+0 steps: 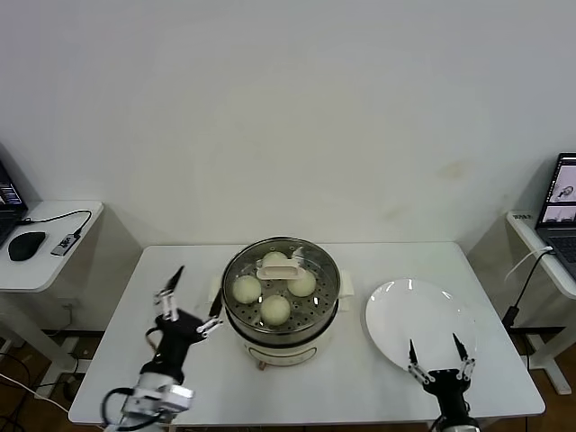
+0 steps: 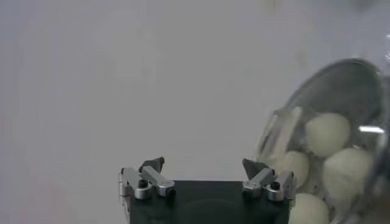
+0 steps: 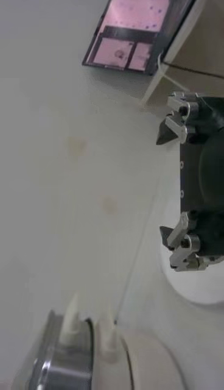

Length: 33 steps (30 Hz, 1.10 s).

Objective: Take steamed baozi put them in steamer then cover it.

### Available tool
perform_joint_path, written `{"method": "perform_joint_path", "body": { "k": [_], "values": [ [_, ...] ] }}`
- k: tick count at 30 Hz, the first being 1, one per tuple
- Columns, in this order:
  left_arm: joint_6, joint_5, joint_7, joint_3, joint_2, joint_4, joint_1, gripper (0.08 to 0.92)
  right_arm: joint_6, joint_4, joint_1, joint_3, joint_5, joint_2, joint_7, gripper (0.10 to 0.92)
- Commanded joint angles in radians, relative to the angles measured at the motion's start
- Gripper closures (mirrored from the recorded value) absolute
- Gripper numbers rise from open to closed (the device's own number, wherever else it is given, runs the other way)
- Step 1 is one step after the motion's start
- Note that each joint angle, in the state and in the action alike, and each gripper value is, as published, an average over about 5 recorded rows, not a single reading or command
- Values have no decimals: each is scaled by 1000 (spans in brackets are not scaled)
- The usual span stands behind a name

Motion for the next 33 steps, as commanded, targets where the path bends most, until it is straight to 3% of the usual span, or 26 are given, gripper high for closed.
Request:
{"method": "perform_joint_path", "body": {
  "k": [1,16,33],
  "values": [
    [-204,-828,-154,-186,-60,112,226,177,54,21,-44,-94,154,-90,-37,203],
    [-246,-875,-40,-150,-88,214,252,177,75,36,-110,-126,145,-92,-63,203],
    [-248,-828,-9,-113,-84,228,285,177,-124,107,-147,-101,252,-118,-105,203]
  ]
}}
